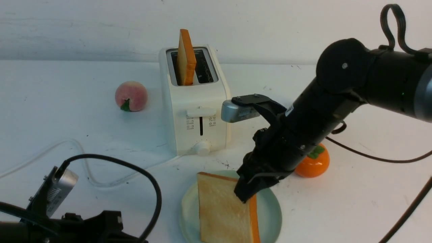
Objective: Take toasted bread from bread machine on white table place on plate.
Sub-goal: 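Place the held slice of bread on top of the slice on the plate with the right gripper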
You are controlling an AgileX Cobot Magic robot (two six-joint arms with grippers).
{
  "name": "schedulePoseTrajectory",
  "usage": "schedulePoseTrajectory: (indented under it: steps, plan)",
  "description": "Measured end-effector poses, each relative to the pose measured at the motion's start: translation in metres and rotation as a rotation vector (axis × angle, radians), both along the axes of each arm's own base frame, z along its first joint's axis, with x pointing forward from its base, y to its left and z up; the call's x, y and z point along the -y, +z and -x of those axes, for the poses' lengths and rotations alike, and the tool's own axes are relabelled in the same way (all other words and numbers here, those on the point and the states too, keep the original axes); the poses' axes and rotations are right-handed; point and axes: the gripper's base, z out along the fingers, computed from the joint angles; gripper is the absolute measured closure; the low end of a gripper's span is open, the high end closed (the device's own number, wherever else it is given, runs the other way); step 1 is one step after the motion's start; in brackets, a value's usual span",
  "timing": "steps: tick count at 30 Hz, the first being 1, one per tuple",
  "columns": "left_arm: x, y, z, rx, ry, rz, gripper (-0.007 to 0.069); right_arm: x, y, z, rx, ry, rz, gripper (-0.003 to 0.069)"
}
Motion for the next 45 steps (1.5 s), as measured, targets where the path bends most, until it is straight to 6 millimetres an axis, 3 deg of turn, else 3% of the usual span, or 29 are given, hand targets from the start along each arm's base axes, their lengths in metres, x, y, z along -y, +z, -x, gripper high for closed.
schedulePoseTrajectory:
  steps: [6, 22, 25, 31, 36, 45]
  plan:
    - [0.0, 0.0, 0.0, 0.0, 0.0, 0.0, 0.0587, 0.0, -0.002, -0.001, 0.003, -0.001, 0.007, 0.0553]
    - [0.0, 0.0, 0.0, 0.0, 0.0, 0.0, 0.0568, -0.003, -0.03, -0.012, -0.031, 0.0, 0.063, 0.0529]
    - [0.0, 0.0, 0.0, 0.0, 0.0, 0.0, 0.0568, -0.003, -0.034, -0.013, -0.024, 0.0, 0.077, 0.048]
    - [0.0, 0.0, 0.0, 0.0, 0.0, 0.0, 0.0565, -0.001, -0.037, -0.018, 0.014, -0.019, 0.102, 0.0256]
    - [0.0, 0.0, 0.0, 0.0, 0.0, 0.0, 0.0558, 0.001, -0.038, -0.02, 0.033, -0.026, 0.123, 0.0125]
    - [-0.001, 0.0, -0.001, 0.006, 0.012, -0.006, 0.0551, 0.001, -0.038, -0.02, 0.032, -0.024, 0.128, 0.0083]
